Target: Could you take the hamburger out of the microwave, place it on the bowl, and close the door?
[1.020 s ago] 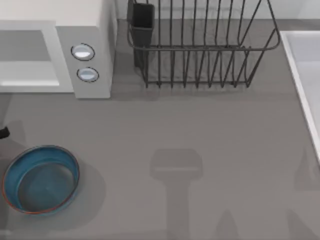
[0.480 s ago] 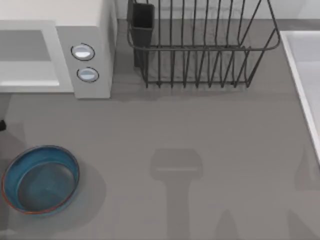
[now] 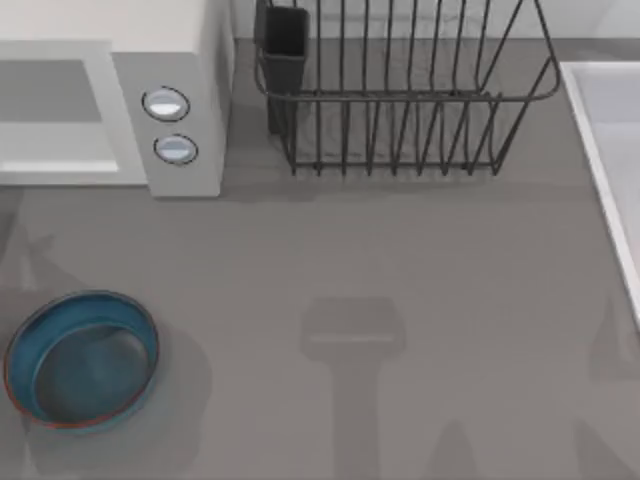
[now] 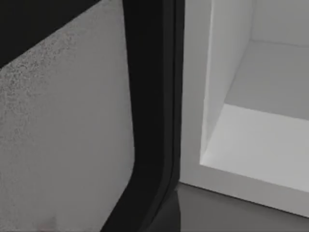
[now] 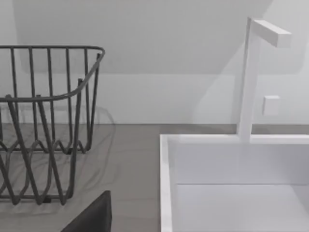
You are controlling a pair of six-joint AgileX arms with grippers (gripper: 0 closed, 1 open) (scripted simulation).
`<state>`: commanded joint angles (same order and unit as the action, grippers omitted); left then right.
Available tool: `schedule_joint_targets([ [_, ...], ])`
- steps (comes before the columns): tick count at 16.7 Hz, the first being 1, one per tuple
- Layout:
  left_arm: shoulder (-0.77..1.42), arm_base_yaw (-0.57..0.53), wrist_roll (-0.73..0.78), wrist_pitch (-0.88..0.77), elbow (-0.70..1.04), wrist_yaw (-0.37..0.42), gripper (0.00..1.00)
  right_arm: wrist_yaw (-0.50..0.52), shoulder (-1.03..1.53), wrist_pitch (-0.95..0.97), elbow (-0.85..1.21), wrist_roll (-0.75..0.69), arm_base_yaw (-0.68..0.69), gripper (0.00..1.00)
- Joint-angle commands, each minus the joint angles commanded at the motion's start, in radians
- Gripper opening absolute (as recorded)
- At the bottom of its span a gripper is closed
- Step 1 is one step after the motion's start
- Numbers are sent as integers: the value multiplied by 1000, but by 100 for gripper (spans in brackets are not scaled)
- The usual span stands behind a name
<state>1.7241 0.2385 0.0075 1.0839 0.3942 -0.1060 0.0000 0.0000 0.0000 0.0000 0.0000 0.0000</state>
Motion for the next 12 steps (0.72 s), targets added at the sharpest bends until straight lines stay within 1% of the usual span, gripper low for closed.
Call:
schedule_joint_targets([
  [3,-112,1,0,-123,4,-1,0,0,0,0,0,0,0,100],
  [5,-158,1,1,-173,5,-2,0,0,0,0,0,0,0,100],
  [12,-165,-3,-7,-195,11,-5,0,0,0,0,0,0,0,100],
])
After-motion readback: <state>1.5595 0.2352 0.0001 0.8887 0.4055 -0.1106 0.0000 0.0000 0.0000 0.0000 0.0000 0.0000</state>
